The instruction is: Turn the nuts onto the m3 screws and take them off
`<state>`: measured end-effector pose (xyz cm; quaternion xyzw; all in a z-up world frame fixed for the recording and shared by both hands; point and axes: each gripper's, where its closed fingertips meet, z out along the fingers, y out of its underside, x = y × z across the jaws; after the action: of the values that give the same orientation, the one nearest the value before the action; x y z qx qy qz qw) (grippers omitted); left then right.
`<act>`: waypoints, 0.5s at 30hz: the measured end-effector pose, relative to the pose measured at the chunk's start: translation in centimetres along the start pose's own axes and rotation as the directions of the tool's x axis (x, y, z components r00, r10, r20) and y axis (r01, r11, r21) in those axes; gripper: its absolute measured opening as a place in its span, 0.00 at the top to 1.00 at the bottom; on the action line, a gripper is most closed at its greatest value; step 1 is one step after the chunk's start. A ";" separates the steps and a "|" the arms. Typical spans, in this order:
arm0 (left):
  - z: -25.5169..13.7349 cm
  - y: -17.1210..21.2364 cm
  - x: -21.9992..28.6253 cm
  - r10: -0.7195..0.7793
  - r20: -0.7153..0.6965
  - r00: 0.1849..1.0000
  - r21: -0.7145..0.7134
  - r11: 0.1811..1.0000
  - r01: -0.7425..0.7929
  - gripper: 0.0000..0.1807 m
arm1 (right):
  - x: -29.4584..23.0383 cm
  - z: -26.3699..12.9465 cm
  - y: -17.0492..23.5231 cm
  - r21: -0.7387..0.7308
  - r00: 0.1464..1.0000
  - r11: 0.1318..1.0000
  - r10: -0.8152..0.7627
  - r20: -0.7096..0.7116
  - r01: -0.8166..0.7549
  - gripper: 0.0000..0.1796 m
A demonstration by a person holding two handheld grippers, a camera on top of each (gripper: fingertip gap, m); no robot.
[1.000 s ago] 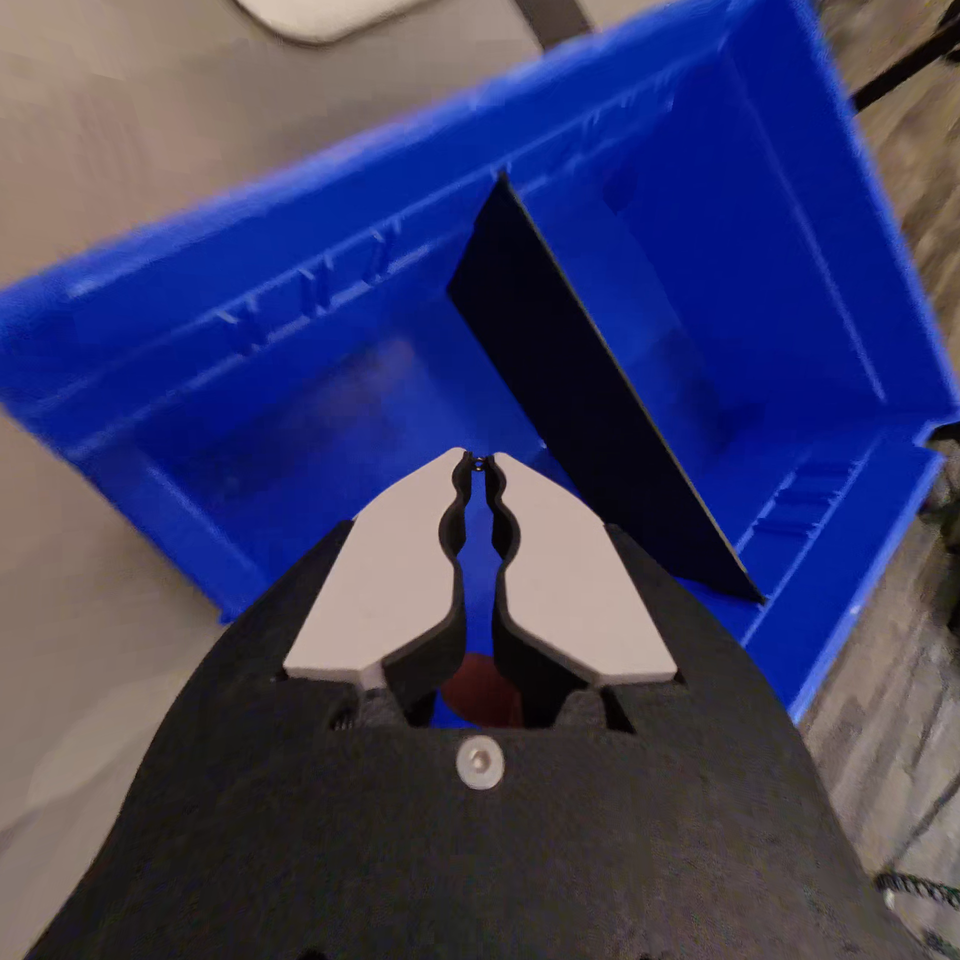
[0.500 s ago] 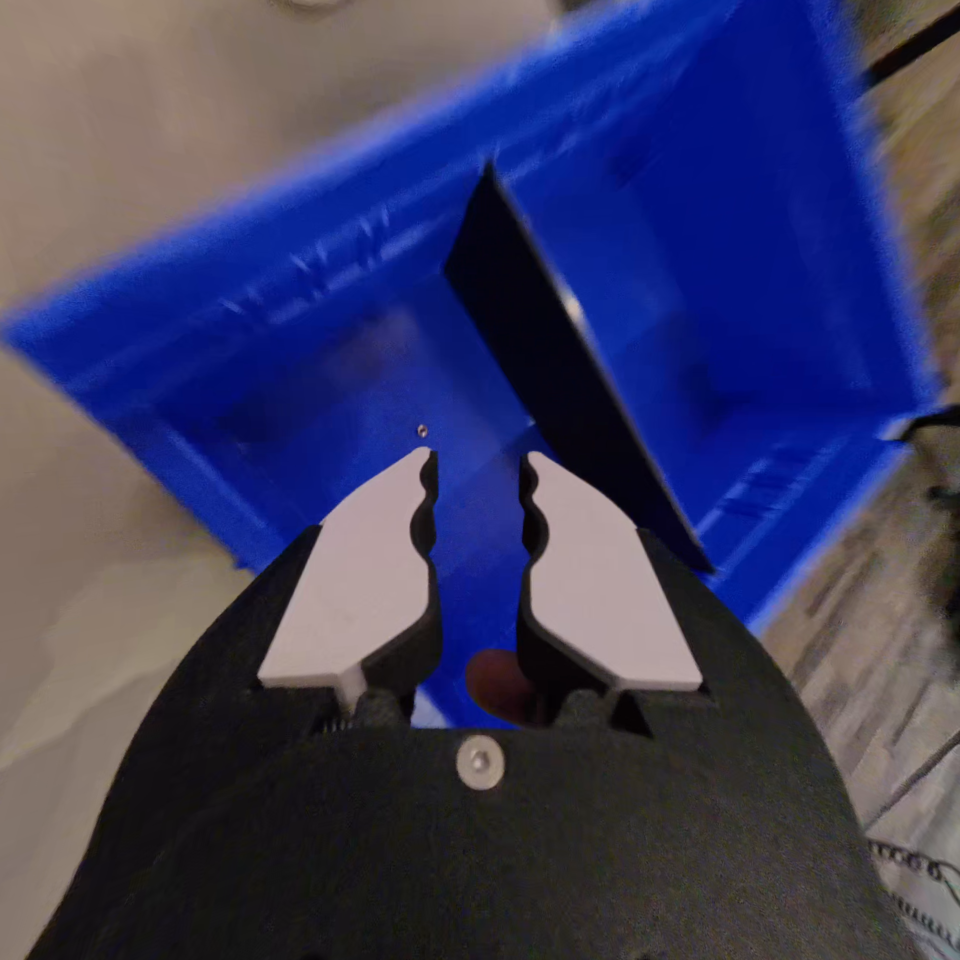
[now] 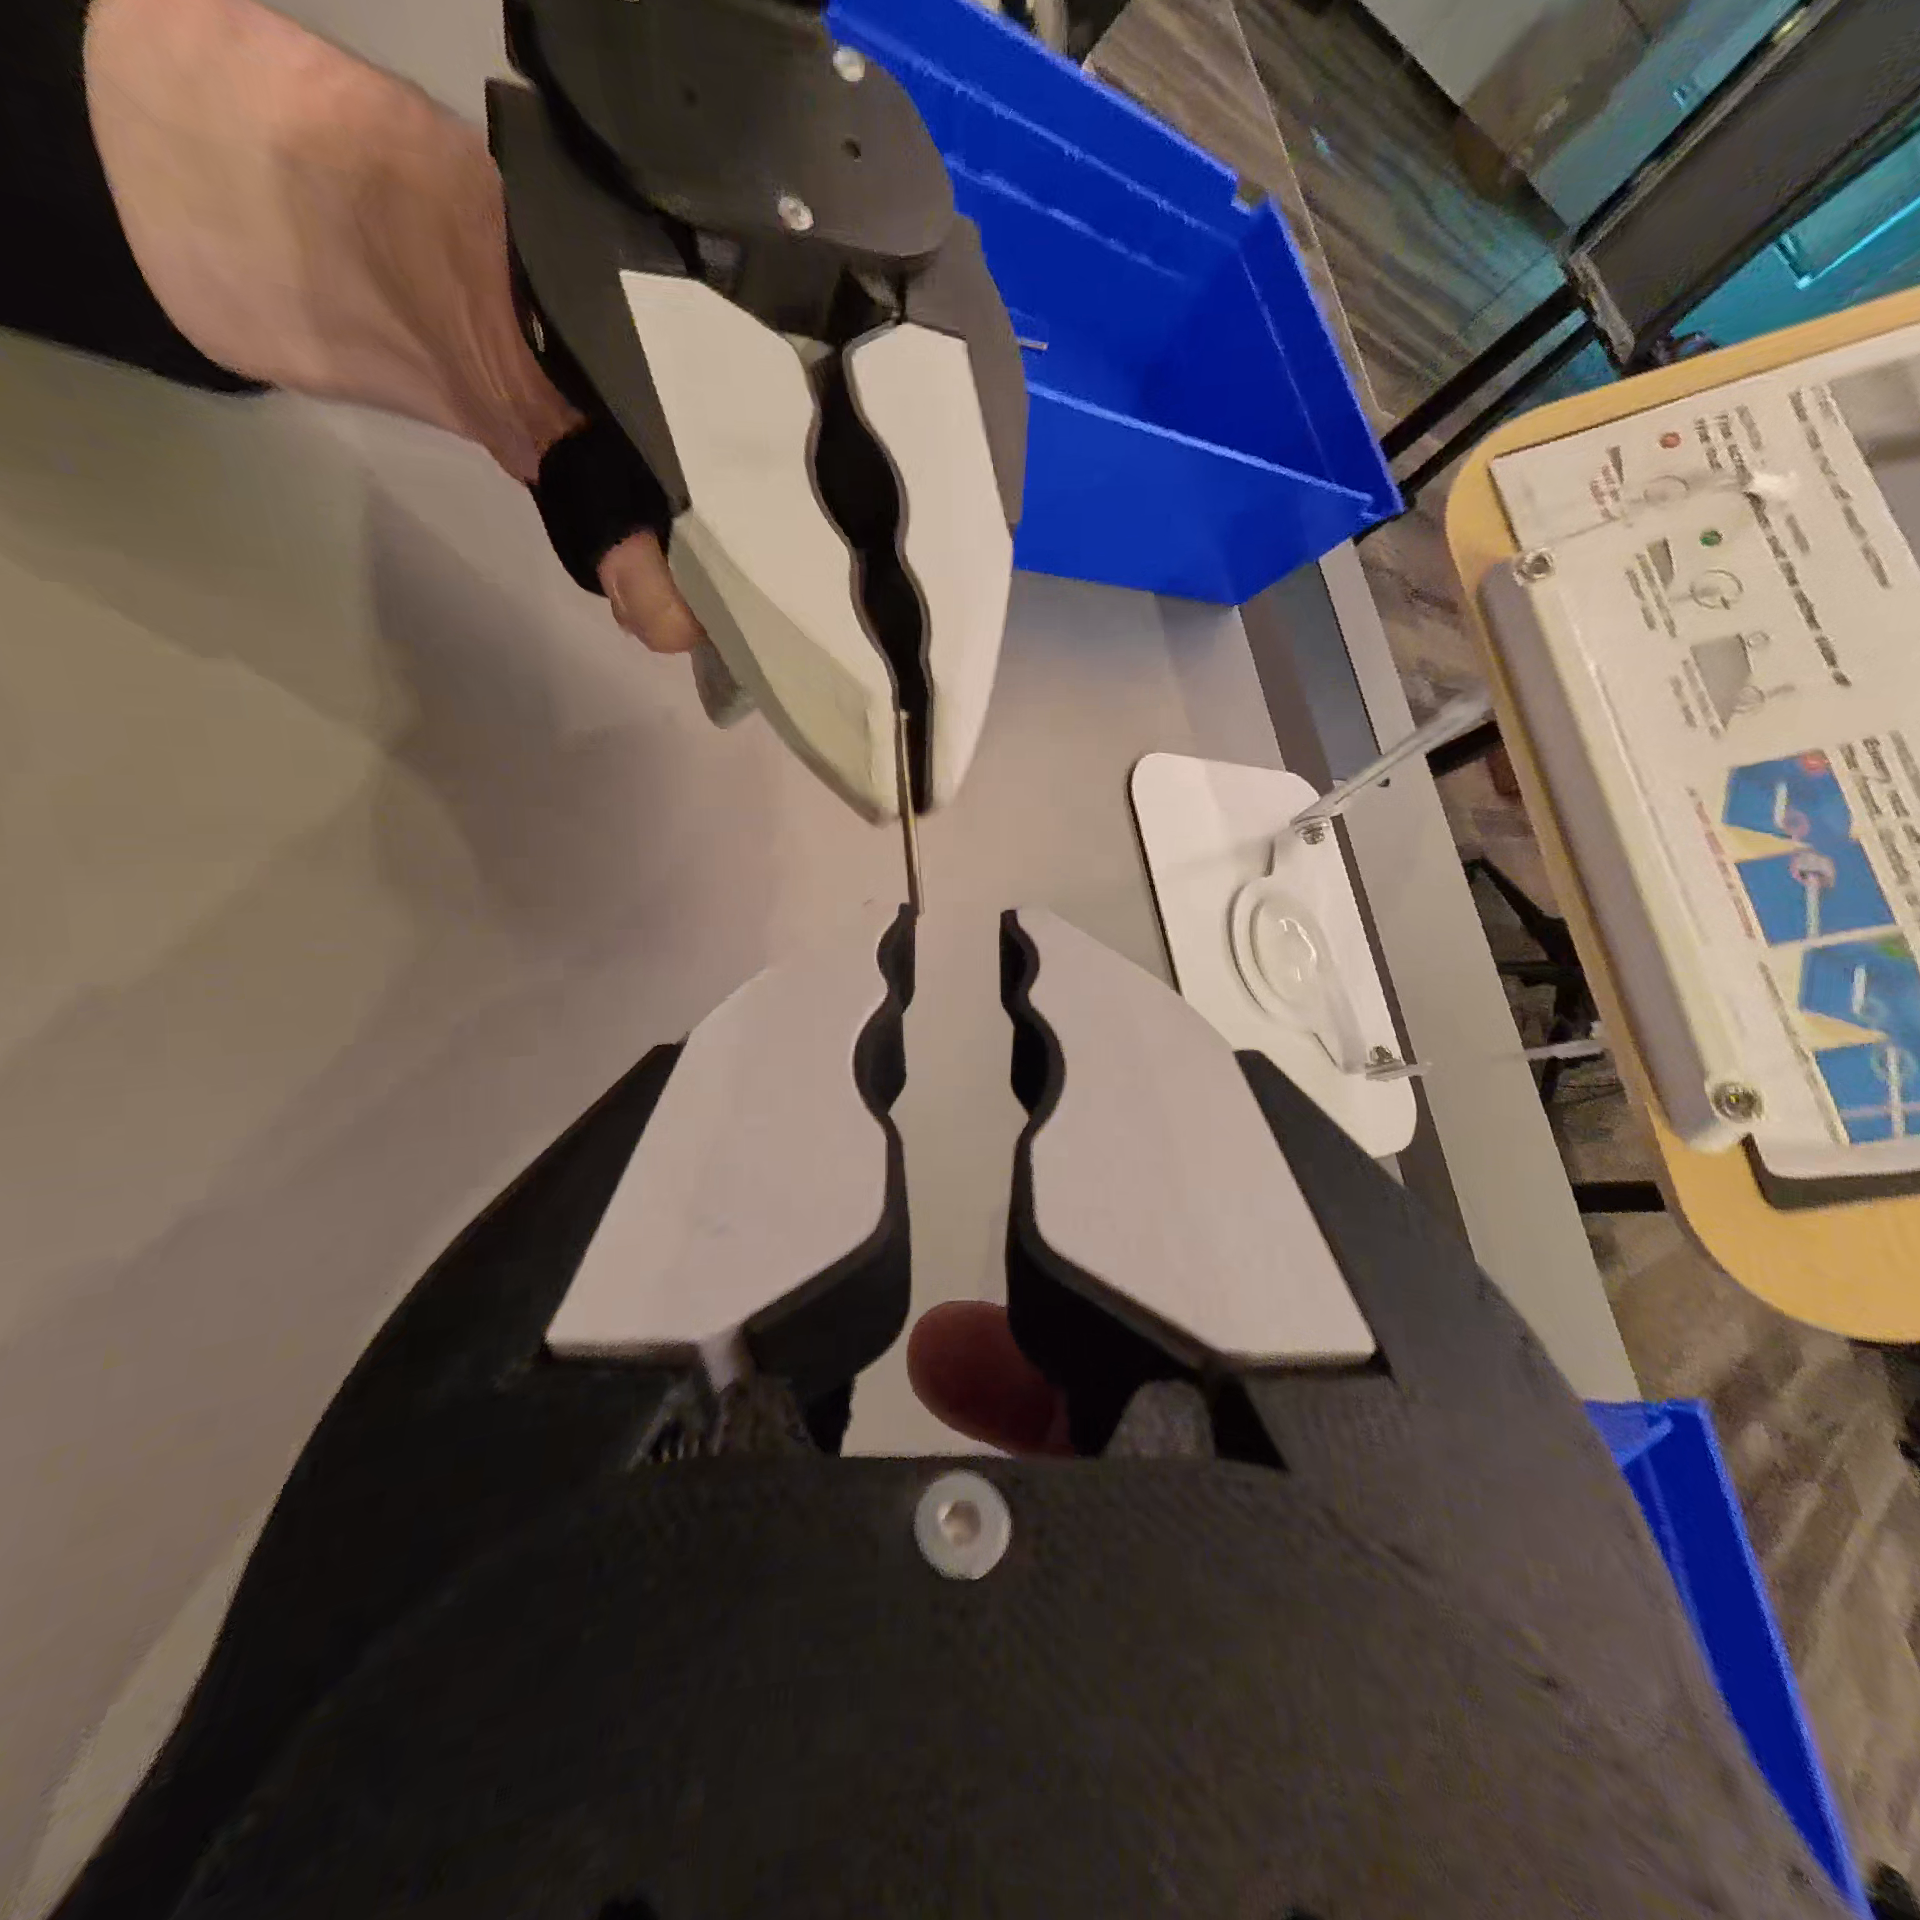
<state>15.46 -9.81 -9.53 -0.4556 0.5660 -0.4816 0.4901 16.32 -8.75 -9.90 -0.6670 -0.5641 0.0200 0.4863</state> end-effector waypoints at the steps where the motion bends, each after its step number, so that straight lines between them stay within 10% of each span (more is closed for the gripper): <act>1: 0.1 0.1 0.0 0.013 0.008 1.000 -0.011 1.000 -0.013 0.98 | -0.2 0.4 0.2 -0.029 0.999 0.999 -0.038 0.001 0.038 0.92; 15: -0.2 -0.5 0.1 0.032 0.019 0.999 0.012 0.999 -0.032 0.98 | -1.1 1.5 -1.0 0.001 0.998 0.998 -0.056 0.010 0.056 0.98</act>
<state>15.31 -9.96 -9.01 -0.4481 0.5656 -0.4728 0.5057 14.32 -8.82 -10.60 -0.6508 -0.5849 0.0101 0.4840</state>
